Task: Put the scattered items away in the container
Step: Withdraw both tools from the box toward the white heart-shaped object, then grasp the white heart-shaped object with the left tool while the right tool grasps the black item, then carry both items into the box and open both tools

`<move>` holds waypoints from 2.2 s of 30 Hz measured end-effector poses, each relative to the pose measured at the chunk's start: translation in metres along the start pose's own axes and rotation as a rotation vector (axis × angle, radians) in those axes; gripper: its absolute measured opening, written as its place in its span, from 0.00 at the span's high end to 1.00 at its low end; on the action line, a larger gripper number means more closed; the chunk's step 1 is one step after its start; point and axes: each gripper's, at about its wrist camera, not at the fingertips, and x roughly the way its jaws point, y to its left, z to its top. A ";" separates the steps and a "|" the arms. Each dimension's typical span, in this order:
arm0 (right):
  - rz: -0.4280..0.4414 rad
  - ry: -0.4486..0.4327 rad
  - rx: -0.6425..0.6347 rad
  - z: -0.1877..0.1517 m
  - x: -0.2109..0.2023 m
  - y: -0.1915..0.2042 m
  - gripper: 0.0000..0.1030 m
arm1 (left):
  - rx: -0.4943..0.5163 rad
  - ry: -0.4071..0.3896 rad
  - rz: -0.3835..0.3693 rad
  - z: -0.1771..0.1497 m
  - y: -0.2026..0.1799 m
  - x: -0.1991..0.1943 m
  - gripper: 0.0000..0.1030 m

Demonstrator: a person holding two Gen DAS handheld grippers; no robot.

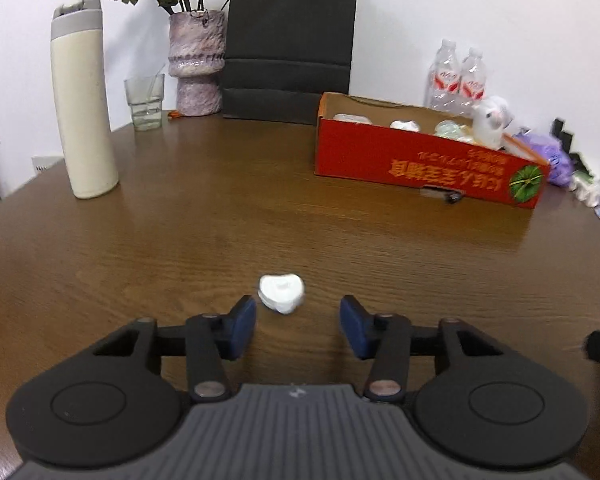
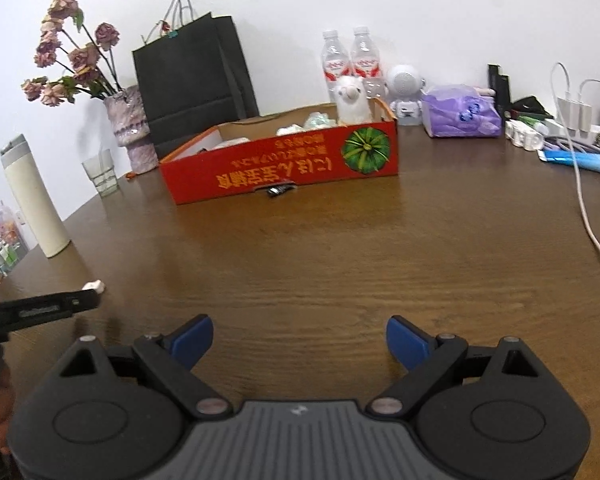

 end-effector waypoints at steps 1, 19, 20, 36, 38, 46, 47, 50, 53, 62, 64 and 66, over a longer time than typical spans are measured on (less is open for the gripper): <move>0.002 -0.001 -0.004 0.002 0.001 0.002 0.09 | -0.003 0.001 0.005 0.001 0.001 0.003 0.35; 0.099 0.083 -0.028 0.113 0.155 0.006 0.24 | -0.073 0.005 -0.063 0.013 0.023 0.019 0.73; 0.098 0.099 -0.019 0.118 0.167 0.008 0.32 | -0.075 0.005 -0.065 0.013 0.023 0.019 0.73; -0.072 0.047 -0.248 0.104 0.186 0.049 0.88 | -0.103 0.002 -0.098 0.011 0.029 0.019 0.73; -0.030 0.056 -0.267 0.092 0.165 0.045 0.88 | -0.084 0.004 -0.098 0.010 0.027 0.017 0.73; 0.003 0.049 -0.294 0.029 0.058 0.030 0.88 | 0.019 0.000 -0.143 -0.010 -0.007 -0.010 0.74; -0.006 0.042 -0.289 0.021 0.045 0.029 0.88 | 0.034 -0.005 -0.154 -0.013 -0.013 -0.016 0.74; -0.037 0.009 -0.279 0.000 0.013 0.026 0.88 | 0.080 -0.033 -0.174 -0.022 -0.031 -0.032 0.74; -0.056 -0.033 -0.277 -0.013 -0.012 0.026 0.88 | 0.112 -0.086 -0.173 -0.029 -0.044 -0.049 0.74; -0.011 -0.209 -0.248 -0.018 -0.059 0.038 0.88 | 0.120 -0.221 -0.188 -0.034 -0.059 -0.100 0.74; -0.001 -0.229 -0.242 -0.017 -0.069 0.041 0.88 | 0.108 -0.235 -0.181 -0.035 -0.058 -0.107 0.74; 0.010 -0.247 -0.236 -0.019 -0.078 0.043 0.88 | 0.100 -0.251 -0.177 -0.037 -0.058 -0.115 0.74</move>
